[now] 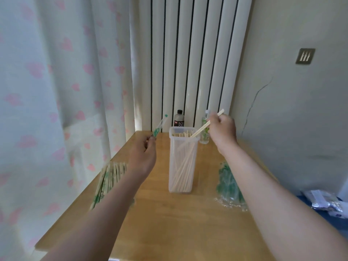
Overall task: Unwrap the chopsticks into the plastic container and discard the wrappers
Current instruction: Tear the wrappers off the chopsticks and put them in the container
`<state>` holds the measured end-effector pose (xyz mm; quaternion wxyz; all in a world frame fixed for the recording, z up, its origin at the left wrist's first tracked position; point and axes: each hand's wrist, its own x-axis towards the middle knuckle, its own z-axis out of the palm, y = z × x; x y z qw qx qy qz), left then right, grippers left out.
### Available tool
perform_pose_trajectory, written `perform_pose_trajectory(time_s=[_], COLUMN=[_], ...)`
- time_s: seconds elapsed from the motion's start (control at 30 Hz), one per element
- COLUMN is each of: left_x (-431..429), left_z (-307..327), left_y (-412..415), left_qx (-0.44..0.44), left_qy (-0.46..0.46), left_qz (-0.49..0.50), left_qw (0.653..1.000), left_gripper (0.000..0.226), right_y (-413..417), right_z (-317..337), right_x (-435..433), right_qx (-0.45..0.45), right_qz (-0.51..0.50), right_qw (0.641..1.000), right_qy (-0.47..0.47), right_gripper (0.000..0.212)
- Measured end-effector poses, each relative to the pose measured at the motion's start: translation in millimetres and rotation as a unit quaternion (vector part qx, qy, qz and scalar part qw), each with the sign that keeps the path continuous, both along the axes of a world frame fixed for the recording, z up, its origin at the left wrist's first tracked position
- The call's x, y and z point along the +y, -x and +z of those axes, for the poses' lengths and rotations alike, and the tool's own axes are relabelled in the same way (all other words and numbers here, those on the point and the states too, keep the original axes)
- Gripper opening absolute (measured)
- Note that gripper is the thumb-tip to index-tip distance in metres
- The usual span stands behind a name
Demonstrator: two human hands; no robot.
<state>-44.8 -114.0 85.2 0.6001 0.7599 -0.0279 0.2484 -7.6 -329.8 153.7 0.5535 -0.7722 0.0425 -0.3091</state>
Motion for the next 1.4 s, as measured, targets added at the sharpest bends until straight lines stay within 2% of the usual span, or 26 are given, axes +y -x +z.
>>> perform_pose_trajectory(time_s=[0.1,0.17,0.23,0.3,0.37,0.53,0.63,0.8,1.0,1.07,1.2,1.4], left_x=[1,2,3,5,7,2,-4,-28,-77,-95,-127,-164], left_z=[-5,-7,-10,-12,-15,-17,-18,-18,-24,-27,-36,-50], left_y=[0,2,3,2,2,1,1,7,13,14,13,-2], left_qx=[0.014,0.014,0.011,0.009,0.009,0.006,0.01,0.032,0.061,0.081,0.127,0.159], left_qy=[-0.001,-0.013,-0.024,-0.024,-0.022,-0.02,-0.02,-0.015,-0.04,-0.046,-0.057,-0.075], left_qz=[-0.003,-0.005,-0.006,-0.007,-0.009,-0.012,-0.025,-0.098,-0.159,-0.175,-0.219,-0.21], left_qw=[1.0,1.0,1.0,1.0,1.0,1.0,0.999,0.995,0.985,0.98,0.966,0.962], left_gripper=[0.024,0.024,0.023,0.022,0.021,0.021,0.02,0.022,0.022,0.023,0.02,0.014], right_y=[3,3,3,4,4,3,4,7,26,29,29,24], right_z=[-8,-13,-15,-15,-16,-24,-28,-35,-46,-51,-63,-97], right_x=[17,24,27,29,28,19,14,-3,-29,-41,-73,-141], right_qx=[0.039,0.041,0.037,0.025,0.01,0.019,-0.008,-0.031,0.055,0.08,0.098,0.108], right_qz=[0.051,0.059,0.053,0.054,0.046,0.077,0.085,0.093,0.205,0.214,0.161,0.031], right_qw=[0.99,0.978,0.971,0.969,0.965,0.951,0.964,0.988,0.977,0.973,0.981,0.985], right_qy=[0.125,0.197,0.23,0.239,0.26,0.3,0.25,0.116,0.033,0.011,-0.044,-0.134], right_gripper=[0.043,0.031,0.015,0.019,0.015,0.047,0.048,0.038,0.024,0.019,0.017,0.032])
